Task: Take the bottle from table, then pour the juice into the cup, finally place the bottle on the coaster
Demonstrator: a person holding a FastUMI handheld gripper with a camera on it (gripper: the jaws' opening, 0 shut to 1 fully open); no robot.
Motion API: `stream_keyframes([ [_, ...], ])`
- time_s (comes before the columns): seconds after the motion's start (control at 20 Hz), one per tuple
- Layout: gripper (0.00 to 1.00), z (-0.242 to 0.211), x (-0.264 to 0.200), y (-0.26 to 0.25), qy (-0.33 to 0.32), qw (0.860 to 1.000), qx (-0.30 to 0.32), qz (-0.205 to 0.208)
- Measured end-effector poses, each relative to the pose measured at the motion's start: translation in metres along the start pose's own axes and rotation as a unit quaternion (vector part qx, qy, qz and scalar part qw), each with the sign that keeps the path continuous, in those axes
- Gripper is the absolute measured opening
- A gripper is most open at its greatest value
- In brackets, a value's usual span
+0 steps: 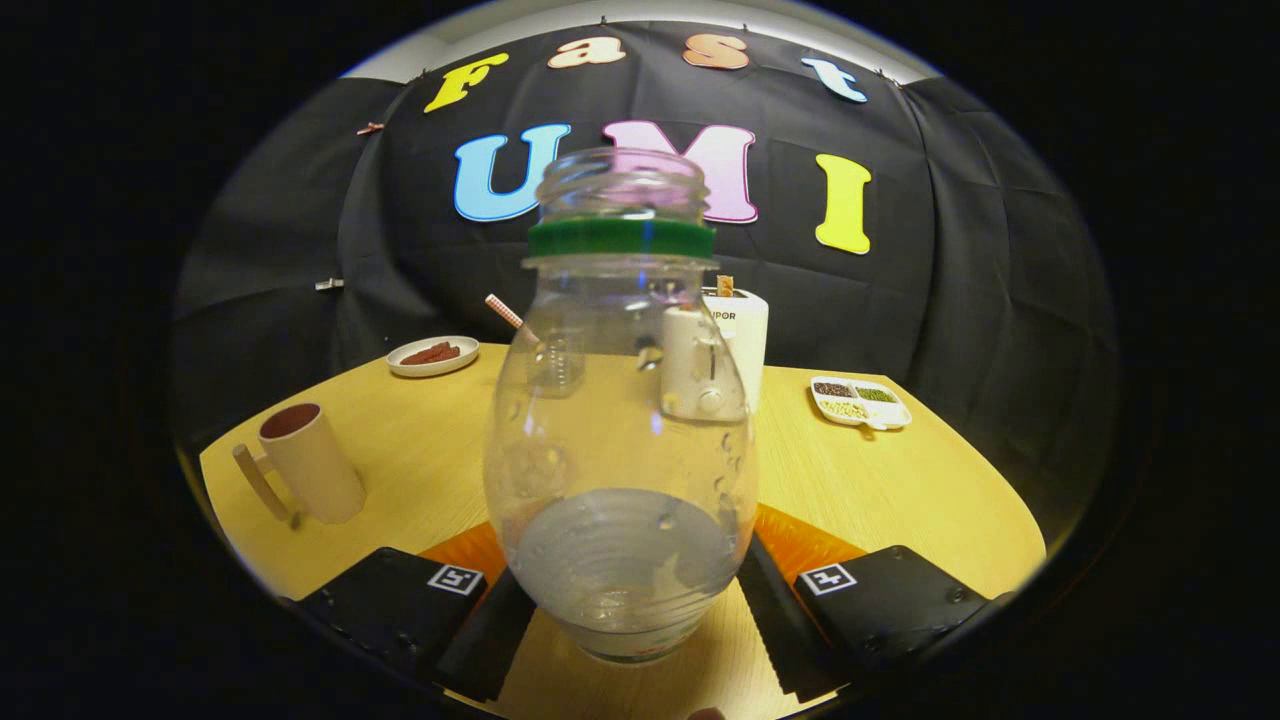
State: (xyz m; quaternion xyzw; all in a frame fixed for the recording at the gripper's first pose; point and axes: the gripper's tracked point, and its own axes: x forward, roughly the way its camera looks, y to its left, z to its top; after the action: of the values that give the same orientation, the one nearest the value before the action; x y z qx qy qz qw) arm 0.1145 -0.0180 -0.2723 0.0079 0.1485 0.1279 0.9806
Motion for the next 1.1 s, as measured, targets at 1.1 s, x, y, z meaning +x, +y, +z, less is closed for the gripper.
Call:
stream_keyframes([
  [1.1, 0.76, 0.009, -0.002, 0.021, 0.047, 0.999, -0.002, 0.025],
])
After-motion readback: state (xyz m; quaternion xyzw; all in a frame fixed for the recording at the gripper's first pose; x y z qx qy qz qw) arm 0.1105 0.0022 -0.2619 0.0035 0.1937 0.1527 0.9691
